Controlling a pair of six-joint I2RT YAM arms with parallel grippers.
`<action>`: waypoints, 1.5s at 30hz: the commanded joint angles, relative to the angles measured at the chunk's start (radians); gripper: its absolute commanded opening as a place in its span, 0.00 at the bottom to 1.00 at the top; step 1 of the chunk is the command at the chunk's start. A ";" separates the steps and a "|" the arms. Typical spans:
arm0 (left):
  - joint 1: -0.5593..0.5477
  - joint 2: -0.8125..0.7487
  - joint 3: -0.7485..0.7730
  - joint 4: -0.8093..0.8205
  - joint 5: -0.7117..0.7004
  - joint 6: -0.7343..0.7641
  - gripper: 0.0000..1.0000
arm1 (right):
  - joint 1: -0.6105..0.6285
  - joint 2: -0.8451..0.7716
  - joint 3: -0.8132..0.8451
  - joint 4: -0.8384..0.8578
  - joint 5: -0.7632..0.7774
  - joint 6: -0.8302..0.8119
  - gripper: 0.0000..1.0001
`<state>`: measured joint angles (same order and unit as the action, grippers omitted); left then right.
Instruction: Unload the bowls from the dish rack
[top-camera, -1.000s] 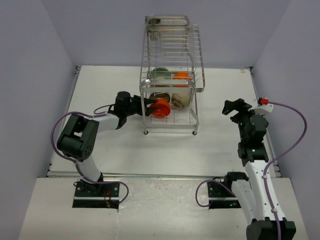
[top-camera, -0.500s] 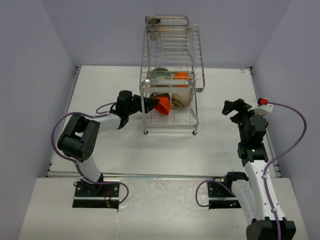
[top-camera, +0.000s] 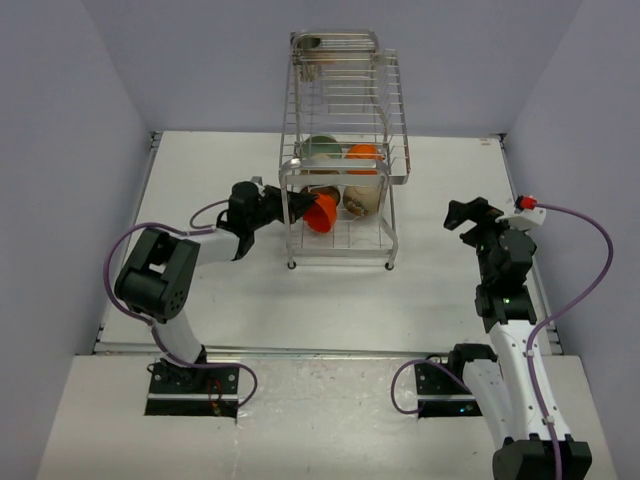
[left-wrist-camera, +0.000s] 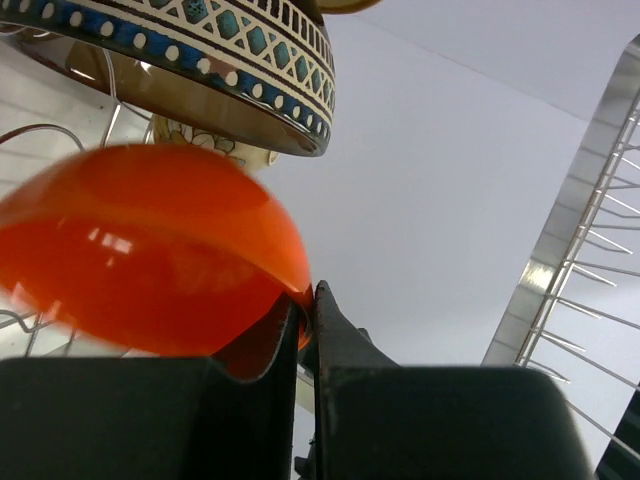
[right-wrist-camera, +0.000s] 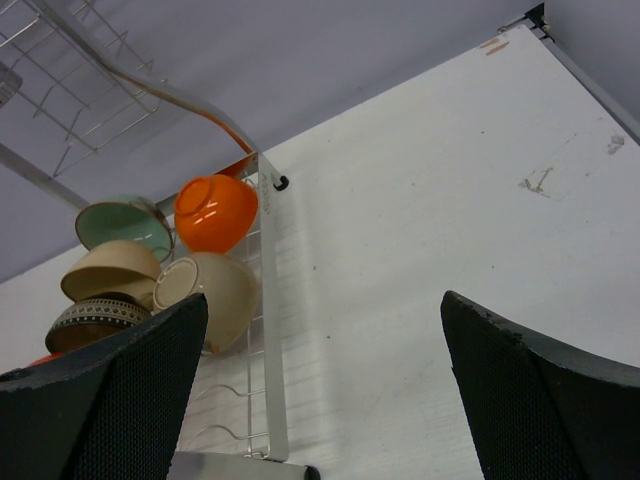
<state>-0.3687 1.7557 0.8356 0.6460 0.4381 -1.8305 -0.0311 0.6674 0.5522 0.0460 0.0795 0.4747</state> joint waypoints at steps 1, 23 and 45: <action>0.011 -0.010 -0.004 0.075 0.071 0.051 0.00 | 0.002 0.006 -0.001 0.041 -0.015 -0.008 0.99; 0.082 0.047 0.045 0.411 0.244 0.065 0.00 | 0.002 0.014 -0.009 0.054 -0.032 -0.002 0.99; 0.318 -0.172 0.552 -1.118 -0.556 1.069 0.00 | 0.014 0.031 0.048 -0.041 -0.057 0.022 0.99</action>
<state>-0.0544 1.4864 1.2434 -0.1387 0.2138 -1.0203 -0.0265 0.7284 0.5518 0.0059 0.0467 0.4900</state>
